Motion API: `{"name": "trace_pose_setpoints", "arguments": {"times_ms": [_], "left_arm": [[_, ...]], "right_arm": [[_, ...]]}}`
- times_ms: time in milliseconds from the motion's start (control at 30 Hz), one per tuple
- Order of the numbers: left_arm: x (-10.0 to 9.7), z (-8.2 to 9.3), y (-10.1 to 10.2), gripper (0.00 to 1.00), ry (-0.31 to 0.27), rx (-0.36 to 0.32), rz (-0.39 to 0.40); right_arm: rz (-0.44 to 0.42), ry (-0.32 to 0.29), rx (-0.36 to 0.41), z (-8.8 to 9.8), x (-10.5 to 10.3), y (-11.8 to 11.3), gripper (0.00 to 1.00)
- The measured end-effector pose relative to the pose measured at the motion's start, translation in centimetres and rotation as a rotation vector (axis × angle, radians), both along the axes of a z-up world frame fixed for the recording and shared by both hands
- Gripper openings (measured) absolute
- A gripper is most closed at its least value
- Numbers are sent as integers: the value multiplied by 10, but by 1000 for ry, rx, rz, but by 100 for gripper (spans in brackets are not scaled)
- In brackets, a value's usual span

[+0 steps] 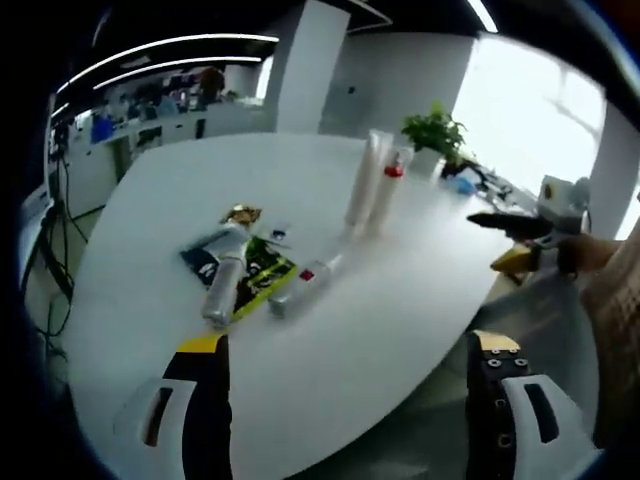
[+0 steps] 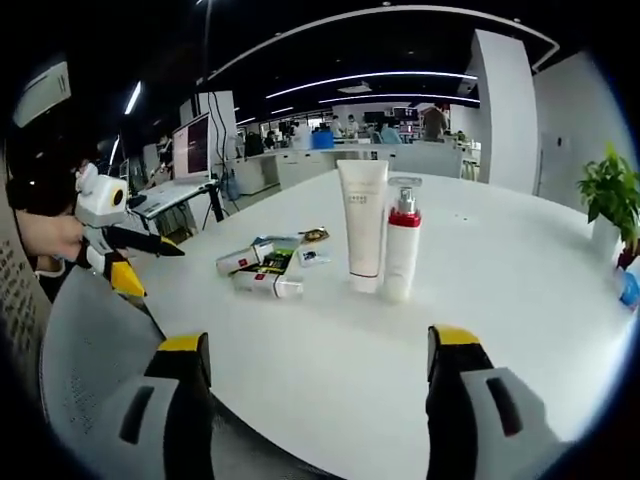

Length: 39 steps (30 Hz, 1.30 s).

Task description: Arrange the skincare products in the storage area until every visible bottle or jar stands upright without overlapping.

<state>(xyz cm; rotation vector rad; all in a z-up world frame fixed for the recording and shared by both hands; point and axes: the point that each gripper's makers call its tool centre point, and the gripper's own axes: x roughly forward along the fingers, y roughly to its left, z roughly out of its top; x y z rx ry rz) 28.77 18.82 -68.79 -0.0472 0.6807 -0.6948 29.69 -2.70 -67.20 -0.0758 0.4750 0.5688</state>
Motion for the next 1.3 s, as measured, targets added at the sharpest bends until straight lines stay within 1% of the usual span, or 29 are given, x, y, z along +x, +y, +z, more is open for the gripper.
{"name": "trace_pose_setpoints", "arguments": {"times_ms": [100,367,667,800,900,1200,1300], "left_arm": [[-1,-2,-1,97,4,11,-10],[1,-6,1,97,14,14,-15],[11,-9,1,96,15,30,-32],[18,-12,2,94,35,50,-41],[21,-15,1,93,43,77,-63],[38,-25,-8,91,48,162,-150],[41,-30,-11,91,63,193,-186]], "right_arm": [[-2,0,0,0,0,-1,89],[-2,2,-3,0,0,0,89],[-10,-1,-7,0,1,-2,89],[-12,-3,-11,0,1,-3,89],[-14,-6,-16,0,1,-3,89],[-19,-13,-35,-1,2,-5,88],[-25,-18,-43,0,2,-6,88]]}}
